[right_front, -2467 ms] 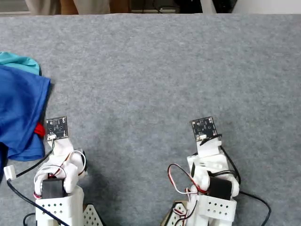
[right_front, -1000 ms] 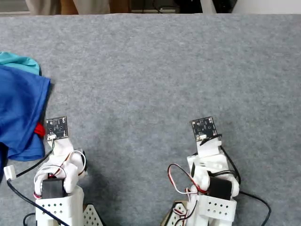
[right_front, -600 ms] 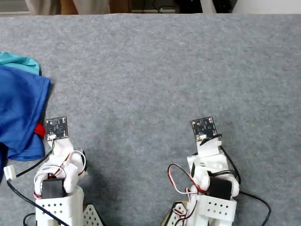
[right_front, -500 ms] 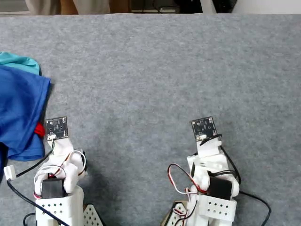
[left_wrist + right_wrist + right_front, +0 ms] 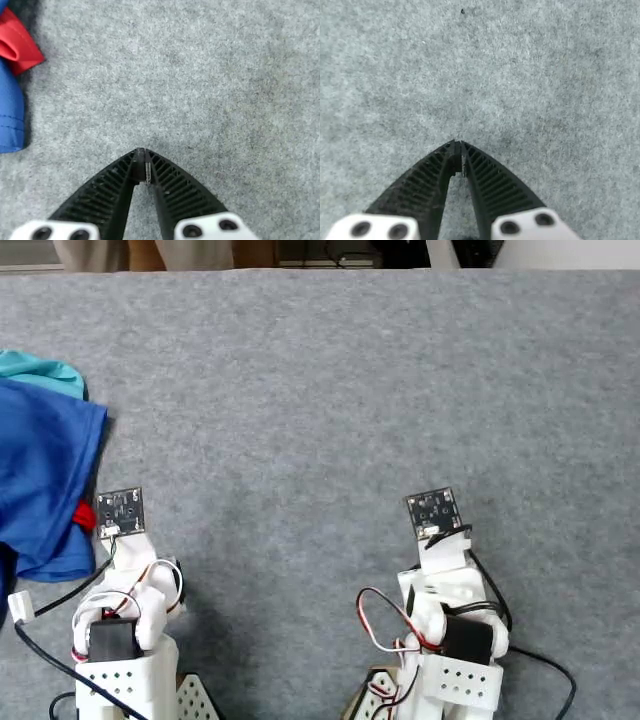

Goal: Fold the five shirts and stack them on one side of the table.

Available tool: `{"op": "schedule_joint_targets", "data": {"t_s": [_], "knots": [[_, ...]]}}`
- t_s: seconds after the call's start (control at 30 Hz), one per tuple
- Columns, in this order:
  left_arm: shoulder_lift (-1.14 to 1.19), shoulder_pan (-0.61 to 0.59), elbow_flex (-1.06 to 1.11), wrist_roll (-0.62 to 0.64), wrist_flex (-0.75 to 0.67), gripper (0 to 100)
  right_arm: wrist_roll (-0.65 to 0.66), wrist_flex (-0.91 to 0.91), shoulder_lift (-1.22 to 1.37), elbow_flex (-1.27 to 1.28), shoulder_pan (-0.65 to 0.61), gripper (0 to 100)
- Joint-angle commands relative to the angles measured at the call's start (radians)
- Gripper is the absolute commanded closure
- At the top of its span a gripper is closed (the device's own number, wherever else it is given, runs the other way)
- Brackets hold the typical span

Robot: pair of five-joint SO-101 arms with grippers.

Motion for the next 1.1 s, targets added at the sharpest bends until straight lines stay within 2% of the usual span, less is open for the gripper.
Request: {"op": "schedule_joint_targets", "data": {"t_s": [0.0, 0.1, 0.33, 0.47, 0.77, 1.07], "knots": [[-0.005, 0.011, 0.012, -0.006, 0.005, 98, -0.003, -0.014, -0.113, 0.002, 0.007, 99.3], [-0.005, 0.011, 0.012, -0.006, 0.005, 98, -0.003, -0.149, -0.113, -0.004, 0.007, 99.3], [-0.005, 0.011, 0.012, -0.006, 0.005, 98, -0.002, -0.588, -0.113, -0.127, -0.010, 99.3], [-0.005, 0.011, 0.012, -0.006, 0.005, 98, 0.003, -0.733, -0.113, -0.191, -0.016, 99.3], [-0.005, 0.011, 0.012, -0.006, 0.005, 98, 0.003, -0.793, -0.113, -0.266, -0.012, 99.3], [-0.005, 0.011, 0.012, -0.006, 0.005, 98, 0.003, -0.787, -0.111, -0.157, -0.010, 99.3]]}}
